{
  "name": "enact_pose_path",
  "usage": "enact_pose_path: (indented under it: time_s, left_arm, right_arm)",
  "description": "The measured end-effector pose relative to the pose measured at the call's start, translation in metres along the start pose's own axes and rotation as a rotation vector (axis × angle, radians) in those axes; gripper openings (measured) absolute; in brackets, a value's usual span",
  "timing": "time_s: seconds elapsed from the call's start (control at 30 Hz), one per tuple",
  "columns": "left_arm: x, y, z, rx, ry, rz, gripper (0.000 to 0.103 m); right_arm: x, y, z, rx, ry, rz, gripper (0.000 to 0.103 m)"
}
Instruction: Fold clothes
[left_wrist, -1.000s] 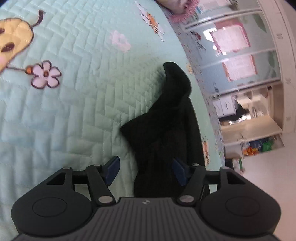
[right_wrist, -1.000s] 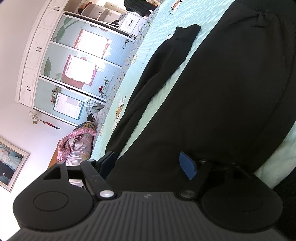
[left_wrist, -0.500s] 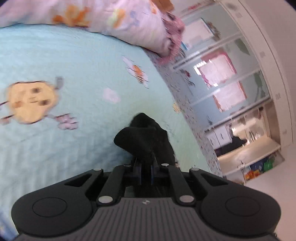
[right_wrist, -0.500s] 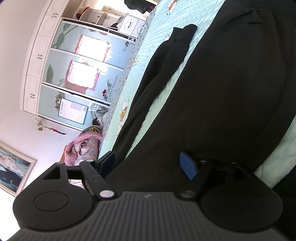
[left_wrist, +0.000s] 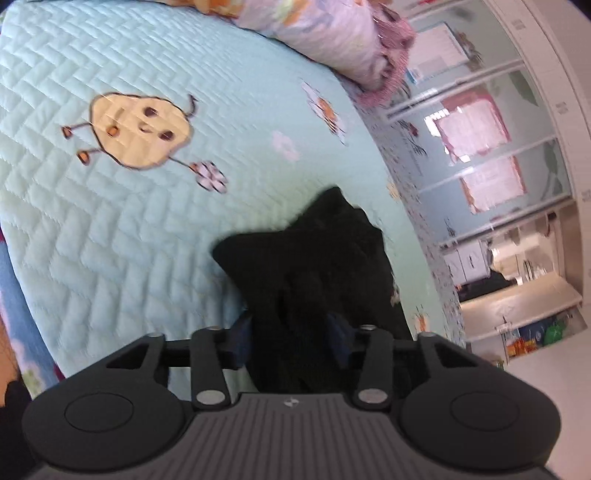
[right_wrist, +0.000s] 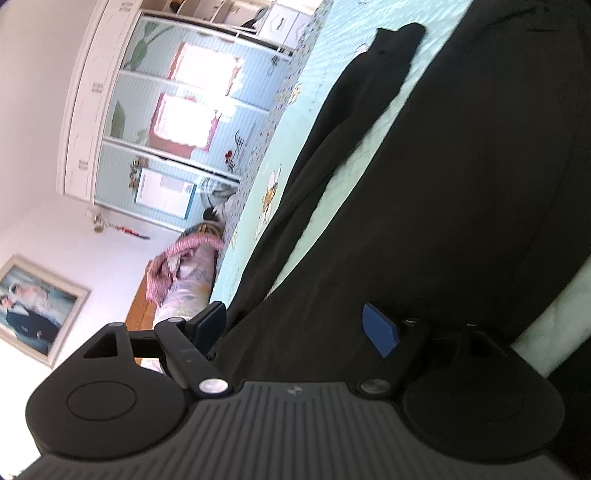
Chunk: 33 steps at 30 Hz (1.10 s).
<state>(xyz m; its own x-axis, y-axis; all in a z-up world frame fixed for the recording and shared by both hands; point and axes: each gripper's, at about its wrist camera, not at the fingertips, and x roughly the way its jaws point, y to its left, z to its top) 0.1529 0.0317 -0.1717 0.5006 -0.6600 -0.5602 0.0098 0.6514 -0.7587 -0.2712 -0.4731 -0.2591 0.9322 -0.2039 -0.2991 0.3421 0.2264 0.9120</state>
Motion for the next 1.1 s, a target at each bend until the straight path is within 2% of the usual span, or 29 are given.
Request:
enact_pose_path:
  time_s: [0.17,0.3,0.4,0.53,0.97,1.07,1.1]
  left_arm:
    - [0.006,-0.013,-0.016,0.032,0.027,-0.004,0.049]
    - [0.004,-0.036,-0.019,0.114,0.015,-0.015,0.049]
    - [0.009,-0.050,-0.020,0.172,0.025,-0.011,0.049]
    - [0.021,-0.057,-0.025,0.192,0.042,-0.002,0.049]
    - [0.059,-0.099,-0.058,0.298,0.116,0.031,0.049]
    - [0.073,-0.102,-0.061,0.304,0.138,0.044,0.049]
    - [0.077,-0.102,-0.063,0.305,0.147,0.046,0.049]
  right_arm:
    - [0.000,0.010,-0.002,-0.035,0.011,-0.007,0.082]
    - [-0.016,0.014,0.009,-0.031,-0.061,-0.002,0.082]
    - [-0.036,0.022,0.034,-0.067,-0.153,-0.008,0.082]
    - [-0.047,0.027,0.083,-0.121,-0.217,-0.139,0.082]
    - [0.016,-0.023,0.184,-0.074,-0.175,-0.383,0.083]
    - [0.025,-0.024,0.183,-0.086,-0.171,-0.367,0.083]
    - [0.029,-0.021,0.180,-0.103,-0.172,-0.371,0.079]
